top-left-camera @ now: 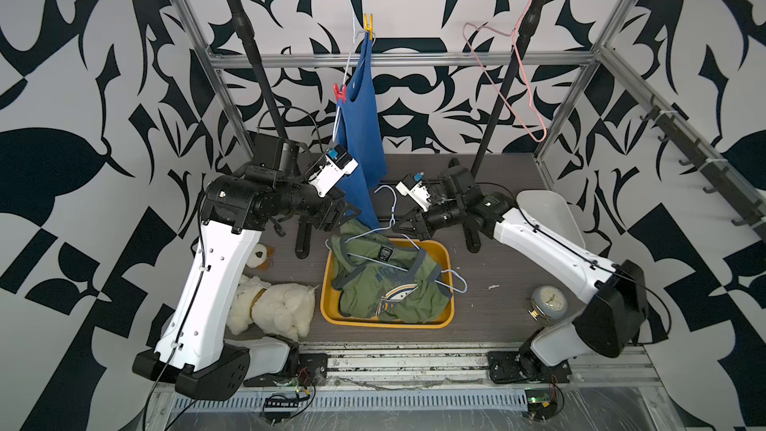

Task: Remove the clothespins securing tank tops to the hanger
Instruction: Pick up the hanger from the basket.

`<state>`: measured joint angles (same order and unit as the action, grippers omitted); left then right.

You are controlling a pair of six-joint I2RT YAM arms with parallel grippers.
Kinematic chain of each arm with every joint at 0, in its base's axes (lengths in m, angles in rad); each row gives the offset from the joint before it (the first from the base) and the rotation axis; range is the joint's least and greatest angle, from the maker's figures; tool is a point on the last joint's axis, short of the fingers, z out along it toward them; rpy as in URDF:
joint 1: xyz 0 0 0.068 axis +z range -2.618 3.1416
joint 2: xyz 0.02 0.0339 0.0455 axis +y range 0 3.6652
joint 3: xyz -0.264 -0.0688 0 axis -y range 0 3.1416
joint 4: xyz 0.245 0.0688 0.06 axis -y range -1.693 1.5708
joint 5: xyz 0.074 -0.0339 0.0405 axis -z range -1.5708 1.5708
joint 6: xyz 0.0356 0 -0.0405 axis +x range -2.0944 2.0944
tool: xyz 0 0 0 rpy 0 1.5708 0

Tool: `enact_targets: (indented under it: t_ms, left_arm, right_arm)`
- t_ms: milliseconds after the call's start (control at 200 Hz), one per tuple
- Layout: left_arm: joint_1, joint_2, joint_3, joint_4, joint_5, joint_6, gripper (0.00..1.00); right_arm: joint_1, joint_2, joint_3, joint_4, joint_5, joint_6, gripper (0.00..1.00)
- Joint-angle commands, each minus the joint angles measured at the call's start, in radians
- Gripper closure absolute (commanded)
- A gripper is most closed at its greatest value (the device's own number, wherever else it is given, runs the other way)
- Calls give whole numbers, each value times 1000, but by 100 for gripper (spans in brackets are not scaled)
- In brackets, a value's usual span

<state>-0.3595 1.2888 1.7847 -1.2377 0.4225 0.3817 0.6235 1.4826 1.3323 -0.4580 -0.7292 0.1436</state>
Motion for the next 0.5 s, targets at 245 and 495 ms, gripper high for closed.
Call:
enact_targets:
  t_ms: [245, 495]
  left_arm:
    - [-5, -57, -138, 11, -104, -5, 33]
    - [-8, -78, -223, 90, -155, -72, 24]
  right_arm:
    - [2, -151, 56, -51, 68, -23, 100]
    - [3, -182, 86, -3, 125, 23, 100]
